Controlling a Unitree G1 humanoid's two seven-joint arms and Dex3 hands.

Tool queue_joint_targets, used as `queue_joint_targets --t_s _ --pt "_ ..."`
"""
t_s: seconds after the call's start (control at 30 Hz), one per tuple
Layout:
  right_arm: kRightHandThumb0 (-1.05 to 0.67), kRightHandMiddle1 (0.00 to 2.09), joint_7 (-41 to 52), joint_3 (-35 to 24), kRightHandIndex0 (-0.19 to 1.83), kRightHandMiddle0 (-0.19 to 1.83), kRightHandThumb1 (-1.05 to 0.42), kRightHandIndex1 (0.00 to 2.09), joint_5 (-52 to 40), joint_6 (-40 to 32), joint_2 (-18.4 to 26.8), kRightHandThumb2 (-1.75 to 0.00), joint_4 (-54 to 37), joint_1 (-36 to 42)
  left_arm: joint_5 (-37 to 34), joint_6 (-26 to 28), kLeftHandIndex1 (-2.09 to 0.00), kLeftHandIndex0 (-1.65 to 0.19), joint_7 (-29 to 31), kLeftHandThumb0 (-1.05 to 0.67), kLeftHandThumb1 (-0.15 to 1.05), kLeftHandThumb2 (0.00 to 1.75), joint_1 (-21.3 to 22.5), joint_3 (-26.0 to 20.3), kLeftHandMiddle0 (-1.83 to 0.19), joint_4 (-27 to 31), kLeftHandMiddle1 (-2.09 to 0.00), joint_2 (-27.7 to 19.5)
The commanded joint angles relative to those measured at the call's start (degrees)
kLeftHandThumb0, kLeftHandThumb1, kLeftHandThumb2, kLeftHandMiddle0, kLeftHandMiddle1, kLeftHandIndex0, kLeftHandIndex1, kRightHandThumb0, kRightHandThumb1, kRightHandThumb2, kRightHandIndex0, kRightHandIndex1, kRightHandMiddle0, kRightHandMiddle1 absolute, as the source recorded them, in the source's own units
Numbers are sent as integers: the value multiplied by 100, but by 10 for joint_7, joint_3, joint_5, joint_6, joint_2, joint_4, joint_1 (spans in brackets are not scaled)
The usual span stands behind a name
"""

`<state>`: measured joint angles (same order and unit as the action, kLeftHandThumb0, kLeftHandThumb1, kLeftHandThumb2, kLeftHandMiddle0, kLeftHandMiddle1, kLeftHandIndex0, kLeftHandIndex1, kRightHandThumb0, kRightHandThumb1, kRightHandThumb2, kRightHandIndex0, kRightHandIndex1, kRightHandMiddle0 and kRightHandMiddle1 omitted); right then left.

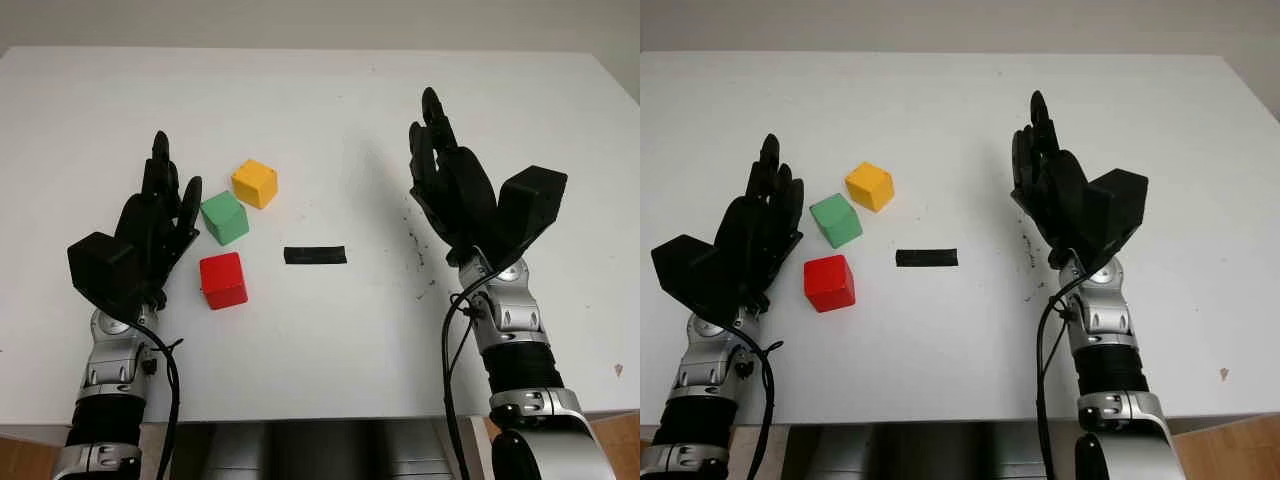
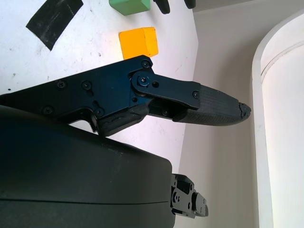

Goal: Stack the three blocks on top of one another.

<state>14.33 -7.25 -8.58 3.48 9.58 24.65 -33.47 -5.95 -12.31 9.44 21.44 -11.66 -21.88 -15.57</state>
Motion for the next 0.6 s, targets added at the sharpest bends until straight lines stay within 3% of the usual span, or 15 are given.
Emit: queue_joint_targets --t_s 0.0,0.4,0.47,0.57 --pt "-76 0 0 3 -19 -19 -105 0 1 -3 2 -65 -14 5 3 -3 -6 16 0 -75 105 49 -1 2 19 8 -4 -3" --pt "-75 0 6 2 -19 -19 -105 0 2 -1 5 -66 -10 5 21 -1 -5 16 -10 -74 105 50 -2 5 18 17 -4 -7" --pt "-74 0 5 1 -19 -19 -105 0 1 1 3 -66 -9 4 66 -10 -7 13 -37 -72 105 52 -8 11 15 34 -6 -25" --pt "-75 0 5 3 -19 -19 -105 0 2 2 1 -66 -9 2 136 20 -11 4 -67 -67 105 47 -27 14 2 105 -10 -57"
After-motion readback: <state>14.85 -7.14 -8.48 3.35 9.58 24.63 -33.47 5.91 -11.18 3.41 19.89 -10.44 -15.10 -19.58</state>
